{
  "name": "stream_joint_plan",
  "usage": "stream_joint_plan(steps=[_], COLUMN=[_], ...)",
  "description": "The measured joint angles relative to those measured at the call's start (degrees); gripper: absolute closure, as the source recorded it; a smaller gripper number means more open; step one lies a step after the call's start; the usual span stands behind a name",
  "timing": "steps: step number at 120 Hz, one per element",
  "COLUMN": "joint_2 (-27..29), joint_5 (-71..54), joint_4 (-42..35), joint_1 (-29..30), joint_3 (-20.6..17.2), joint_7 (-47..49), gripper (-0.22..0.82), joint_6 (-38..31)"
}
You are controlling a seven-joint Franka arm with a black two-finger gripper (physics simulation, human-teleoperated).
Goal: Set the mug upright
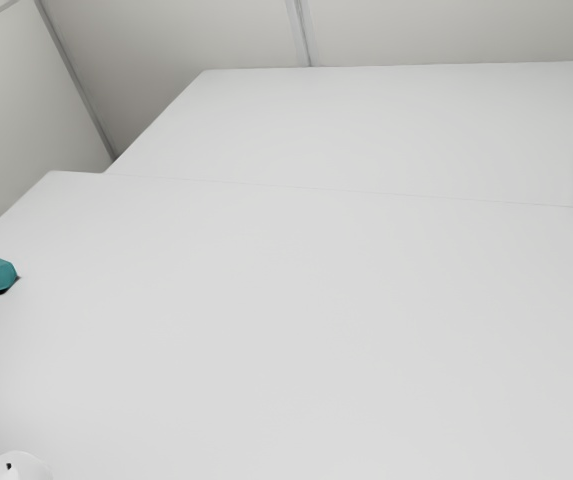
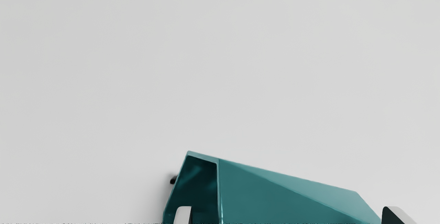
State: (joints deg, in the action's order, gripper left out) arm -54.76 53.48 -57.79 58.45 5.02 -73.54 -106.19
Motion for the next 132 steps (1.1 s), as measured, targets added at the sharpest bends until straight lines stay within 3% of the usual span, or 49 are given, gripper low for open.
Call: stream_joint_plan(steps=[40,62,77,87,98,103,132], joint_2=[-0.13,0.21,0.80,1.10,1.54,1.85,5.40], joint_5=[1.12,1.04,1.04,1.04,1.07,1.04,1.16], joint_4=[-2.01,-2.37,-2.04,-2.23,-2.30,-2.34,-3.89], joint_1=[-0.21,-0.63,-1.66,-2.26,-3.21,-3.71,-6.73], joint_3=[-0.21,-0.18,-0.28,-1.02,-1.32,-1.69,-2.54], joint_7=[-0.83,-1.19,-1.39,-1.46,-1.50,-1.48,-1.02], gripper=[0.00,0.06,0.17,0.38,0.43,0.55,0.70], joint_6=[-0.73,-0.84,-1.01,-1.01,-0.98,-1.12,-1.18])
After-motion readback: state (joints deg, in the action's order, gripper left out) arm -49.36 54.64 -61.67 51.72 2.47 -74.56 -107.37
